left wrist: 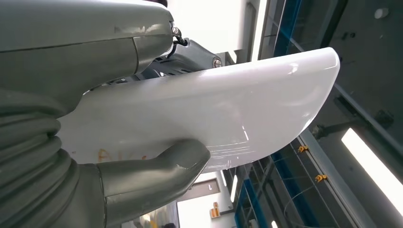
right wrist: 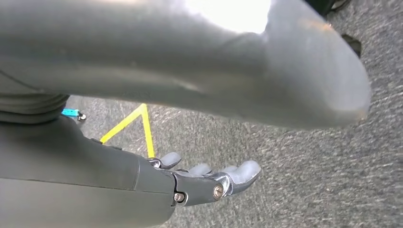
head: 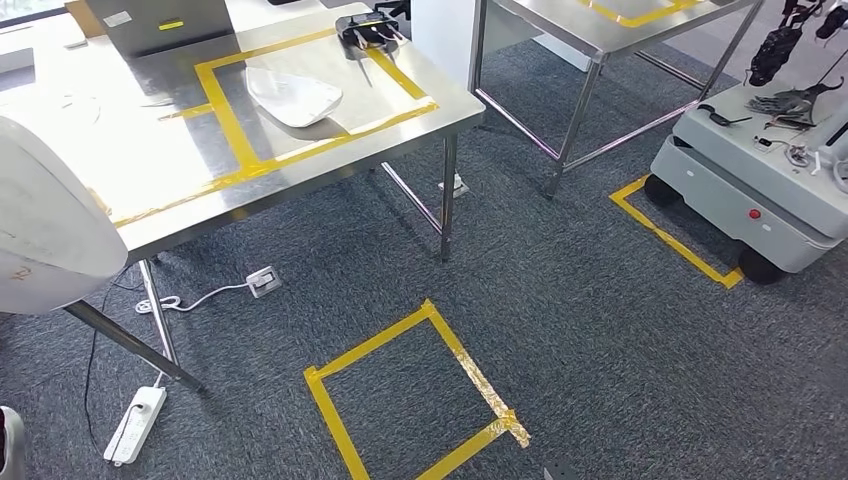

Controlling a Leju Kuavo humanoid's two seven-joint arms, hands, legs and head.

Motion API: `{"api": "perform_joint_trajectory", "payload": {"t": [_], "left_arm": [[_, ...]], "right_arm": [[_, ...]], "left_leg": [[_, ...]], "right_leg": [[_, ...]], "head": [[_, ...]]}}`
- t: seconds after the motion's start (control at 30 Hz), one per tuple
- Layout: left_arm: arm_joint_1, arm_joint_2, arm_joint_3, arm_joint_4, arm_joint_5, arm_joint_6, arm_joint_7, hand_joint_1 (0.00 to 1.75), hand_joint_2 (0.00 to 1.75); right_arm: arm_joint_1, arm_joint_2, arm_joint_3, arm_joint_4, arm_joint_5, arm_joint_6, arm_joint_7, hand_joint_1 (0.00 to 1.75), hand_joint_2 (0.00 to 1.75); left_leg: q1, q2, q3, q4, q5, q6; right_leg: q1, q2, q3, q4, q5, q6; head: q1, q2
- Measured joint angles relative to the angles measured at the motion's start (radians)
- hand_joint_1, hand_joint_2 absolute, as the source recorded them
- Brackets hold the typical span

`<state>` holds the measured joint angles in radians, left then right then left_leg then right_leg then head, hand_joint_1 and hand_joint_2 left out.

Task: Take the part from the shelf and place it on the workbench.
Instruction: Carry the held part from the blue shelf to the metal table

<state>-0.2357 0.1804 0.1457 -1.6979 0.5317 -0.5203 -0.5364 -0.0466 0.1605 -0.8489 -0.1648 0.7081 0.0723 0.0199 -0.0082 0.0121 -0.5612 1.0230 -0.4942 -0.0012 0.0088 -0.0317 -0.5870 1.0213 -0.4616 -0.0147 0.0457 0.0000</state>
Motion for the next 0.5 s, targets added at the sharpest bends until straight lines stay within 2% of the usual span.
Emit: {"api": "perform_joint_trajectory", "payload": {"t": [0.07, 0.13, 0.17, 0.2, 0.27, 0.3, 0.33, 0.37, 0.4, 0.43, 0.47, 0.5], "left_arm": [[-0.001, 0.0, -0.001, 0.002, 0.003, 0.001, -0.003, 1.75, 1.75], [-0.003, -0.001, -0.002, 0.004, 0.004, 0.0, -0.006, 1.75, 1.75], [-0.005, -0.002, -0.002, 0.004, 0.004, 0.0, -0.008, 1.75, 1.75], [-0.006, -0.004, -0.002, 0.004, 0.003, -0.001, -0.009, 1.75, 1.75], [-0.008, -0.007, -0.003, 0.005, 0.0, -0.002, -0.006, 1.75, 1.75], [-0.008, -0.009, -0.004, 0.006, -0.003, -0.002, -0.004, 1.75, 1.75], [-0.008, -0.01, -0.004, 0.007, -0.005, -0.002, -0.002, 1.75, 1.75], [-0.009, -0.011, -0.004, 0.008, -0.006, -0.002, -0.002, 1.75, 1.75], [-0.009, -0.011, -0.004, 0.008, -0.005, -0.003, -0.002, 1.75, 1.75], [-0.011, -0.011, -0.004, 0.009, -0.003, -0.003, -0.003, 1.75, 1.75], [-0.014, -0.011, -0.004, 0.01, 0.0, -0.004, -0.004, 1.75, 1.75], [-0.017, -0.011, -0.005, 0.011, 0.002, -0.005, -0.005, 1.75, 1.75]], "right_arm": [[0.0, 0.0, -0.003, 0.0, 0.0, 0.0, -0.004, 0.0, 0.0], [0.0, 0.0, -0.006, 0.0, 0.0, 0.001, -0.008, 0.0, 0.0], [0.0, -0.001, -0.008, 0.0, 0.0, 0.001, -0.009, 0.0, 0.0], [0.0, -0.001, -0.008, 0.0, 0.0, 0.001, -0.007, 0.0, 0.0], [0.001, -0.001, -0.01, 0.0, 0.0, -0.001, -0.001, 0.0, 0.0], [0.001, -0.002, -0.012, 0.0, 0.0, -0.002, 0.002, 0.0, 0.0], [0.002, -0.004, -0.013, 0.0, -0.001, -0.002, 0.003, 0.0, 0.0], [0.003, -0.006, -0.015, 0.0, -0.001, -0.003, 0.004, 0.0, 0.0], [0.003, -0.008, -0.016, 0.0, -0.001, -0.003, 0.004, 0.0, 0.0], [0.004, -0.01, -0.016, 0.0, -0.001, -0.003, 0.003, 0.0, 0.0], [0.004, -0.012, -0.017, 0.0, -0.001, -0.003, 0.003, 0.0, 0.0], [0.003, -0.013, -0.017, 0.0, -0.001, -0.003, 0.002, 0.0, 0.0]], "left_leg": [[0.001, -0.001, -0.002, -0.008, -0.002, 0.014], [0.008, -0.002, 0.008, -0.017, 0.003, 0.026], [0.011, -0.003, 0.013, -0.019, 0.006, 0.028], [0.013, -0.004, 0.016, -0.019, 0.008, 0.027], [0.016, -0.009, 0.015, -0.018, 0.007, 0.025], [0.017, -0.011, 0.016, -0.017, 0.005, 0.022], [0.02, -0.014, 0.018, -0.016, 0.002, 0.018], [0.024, -0.016, 0.022, -0.014, -0.003, 0.012], [0.03, -0.018, 0.027, -0.011, -0.009, 0.004], [0.034, -0.02, 0.031, -0.008, -0.015, -0.004], [0.036, -0.021, 0.034, -0.006, -0.022, -0.013], [0.036, -0.022, 0.035, -0.007, -0.027, -0.022]], "right_leg": [[-0.002, -0.001, 0.001, 0.007, 0.008, 0.009], [-0.003, 0.007, -0.005, 0.029, 0.003, 0.018], [-0.005, 0.014, -0.018, 0.056, -0.017, 0.022], [-0.008, 0.021, -0.041, 0.105, -0.047, 0.028], [-0.016, 0.027, -0.105, 0.232, -0.107, 0.038], [-0.02, 0.028, -0.13, 0.274, -0.12, 0.043], [-0.024, 0.028, -0.138, 0.28, -0.113, 0.047], [-0.028, 0.028, -0.126, 0.246, -0.087, 0.051], [-0.032, 0.028, -0.097, 0.179, -0.046, 0.056], [-0.035, 0.031, -0.067, 0.11, -0.018, 0.059], [-0.035, 0.032, -0.044, 0.056, -0.008, 0.057], [-0.033, 0.034, -0.032, 0.024, -0.008, 0.05]], "head": [[0.0, 0.0], [0.0, 0.0], [0.001, 0.0], [0.001, 0.0], [0.001, 0.0], [0.001, 0.0], [0.001, 0.0], [0.001, 0.0], [0.001, 0.0], [0.002, 0.0], [0.002, 0.0], [0.003, 0.0]]}}
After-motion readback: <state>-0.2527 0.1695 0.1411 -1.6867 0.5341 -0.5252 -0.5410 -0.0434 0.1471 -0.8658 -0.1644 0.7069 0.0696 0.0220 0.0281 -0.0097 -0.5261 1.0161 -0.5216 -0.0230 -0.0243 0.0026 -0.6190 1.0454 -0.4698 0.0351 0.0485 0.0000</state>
